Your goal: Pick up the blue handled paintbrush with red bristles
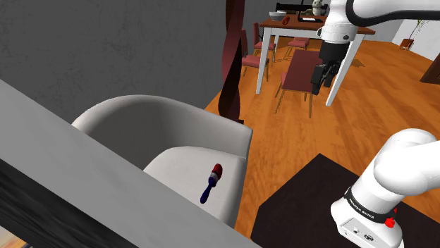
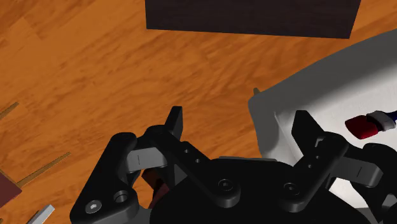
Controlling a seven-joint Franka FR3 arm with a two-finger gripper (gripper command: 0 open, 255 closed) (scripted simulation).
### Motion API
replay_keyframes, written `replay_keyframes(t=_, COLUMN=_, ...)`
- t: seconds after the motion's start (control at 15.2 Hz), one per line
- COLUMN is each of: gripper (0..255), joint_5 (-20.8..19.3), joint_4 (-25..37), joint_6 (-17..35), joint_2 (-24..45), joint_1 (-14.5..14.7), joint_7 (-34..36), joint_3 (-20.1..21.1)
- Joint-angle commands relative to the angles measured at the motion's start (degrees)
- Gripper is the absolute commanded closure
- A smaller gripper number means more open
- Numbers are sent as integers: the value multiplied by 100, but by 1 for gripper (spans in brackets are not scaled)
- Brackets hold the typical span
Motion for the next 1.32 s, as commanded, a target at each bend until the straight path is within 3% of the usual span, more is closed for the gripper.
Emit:
replay_keyframes(t=0.0, gripper=0, joint_5=0, joint_4=0, joint_6=0, joint_2=0, joint_1=0, joint_7=0, joint_3=0)
replay_keyframes(t=0.66, gripper=0, joint_5=1032, joint_4=-1077, joint_6=1009, joint_2=-68, joint_1=142, joint_7=2234, joint_3=1403)
replay_keyframes(t=1.25, gripper=0, joint_5=1818, joint_4=-1213, joint_6=2292, joint_2=987, joint_1=186, joint_7=4236, joint_3=2811)
